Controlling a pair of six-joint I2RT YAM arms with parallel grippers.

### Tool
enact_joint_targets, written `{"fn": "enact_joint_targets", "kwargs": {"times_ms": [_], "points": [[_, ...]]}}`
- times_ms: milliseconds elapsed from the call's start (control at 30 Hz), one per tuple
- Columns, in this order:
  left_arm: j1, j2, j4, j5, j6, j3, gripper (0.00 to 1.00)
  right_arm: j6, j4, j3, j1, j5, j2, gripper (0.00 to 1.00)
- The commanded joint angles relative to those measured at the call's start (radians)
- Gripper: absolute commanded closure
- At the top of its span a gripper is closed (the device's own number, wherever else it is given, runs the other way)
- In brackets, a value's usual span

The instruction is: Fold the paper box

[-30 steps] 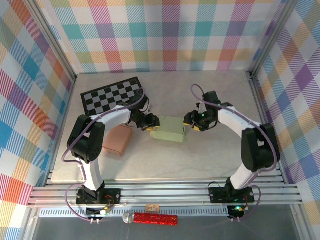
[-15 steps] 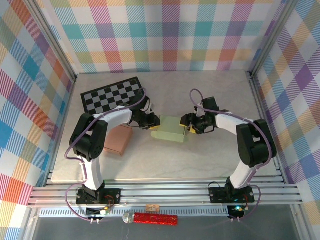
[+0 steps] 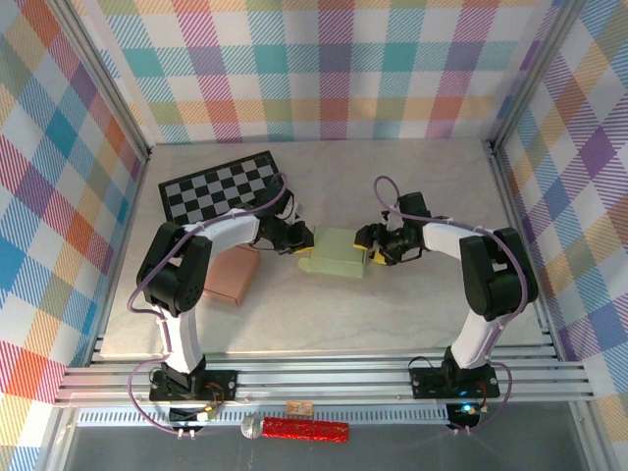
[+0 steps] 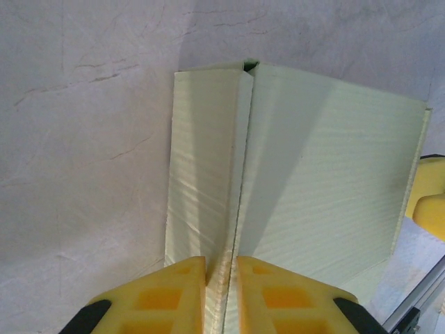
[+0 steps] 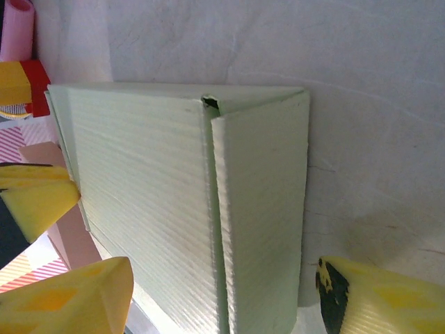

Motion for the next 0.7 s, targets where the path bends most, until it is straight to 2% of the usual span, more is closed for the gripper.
{"fn": "enact_joint_targets", "kwargs": {"times_ms": [0, 667], "points": [[0.007, 0.003, 0.003, -0.009, -0.015, -0.031, 0.84, -0.023, 0.033, 0.016, -0.008, -0.069, 0.025, 0.29], [0.058, -0.019, 0.037, 0.001, -0.005, -0.109, 0.87, -0.093, -0.012, 0.101, -0.008, -0.165, 0.077, 0.26]]}}
